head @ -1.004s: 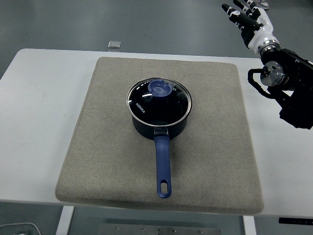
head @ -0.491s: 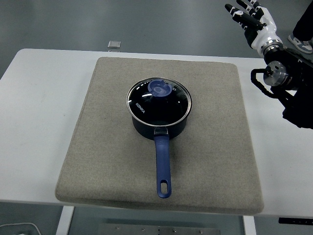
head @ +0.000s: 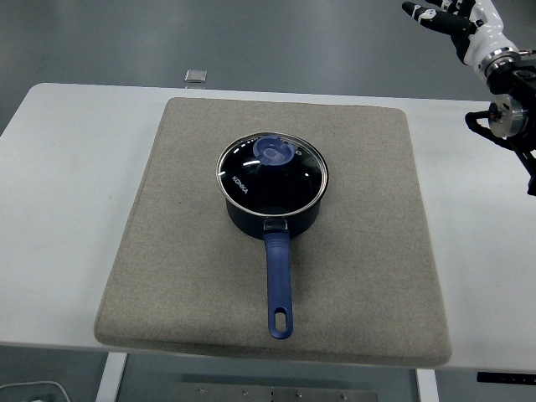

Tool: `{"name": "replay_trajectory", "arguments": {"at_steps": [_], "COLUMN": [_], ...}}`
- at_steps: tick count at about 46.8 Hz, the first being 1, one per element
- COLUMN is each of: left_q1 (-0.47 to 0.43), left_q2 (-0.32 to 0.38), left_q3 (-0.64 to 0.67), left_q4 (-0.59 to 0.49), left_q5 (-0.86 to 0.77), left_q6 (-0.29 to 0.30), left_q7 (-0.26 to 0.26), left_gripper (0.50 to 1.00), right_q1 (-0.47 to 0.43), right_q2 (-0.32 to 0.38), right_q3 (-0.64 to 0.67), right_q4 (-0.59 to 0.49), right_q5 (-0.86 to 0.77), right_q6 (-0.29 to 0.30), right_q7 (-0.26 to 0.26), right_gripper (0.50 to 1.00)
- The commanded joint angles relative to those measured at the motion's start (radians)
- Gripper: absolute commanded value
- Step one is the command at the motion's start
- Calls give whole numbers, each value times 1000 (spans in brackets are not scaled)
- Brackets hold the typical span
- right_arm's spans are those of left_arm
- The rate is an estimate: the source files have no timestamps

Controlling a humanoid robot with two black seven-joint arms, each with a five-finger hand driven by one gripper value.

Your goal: Lift the pot lid and place it to the right of the pot.

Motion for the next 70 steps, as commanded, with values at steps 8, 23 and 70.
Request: {"name": "replay_trajectory", "arguments": {"at_steps": [8, 23, 70], "left_q1": [0, 0, 0], "left_q2": [0, 0, 0], "left_q3": [0, 0, 0], "left_q4": [0, 0, 0], "left_q5": [0, 0, 2], "left_q6": [0, 0, 0], "left_q7": [-1, 1, 1], "left_gripper": [1000, 1000, 1000], "right_q1": [48, 120, 433], "right_q2": [-23, -62, -240], "right_q3": [-2, -2, -32], "right_q4": [10, 42, 570], "right_q5": [-120, -338, -936], "right_q6": [85, 235, 483], "right_q7": [0, 65, 245], "right_gripper": [901, 901, 901]}}
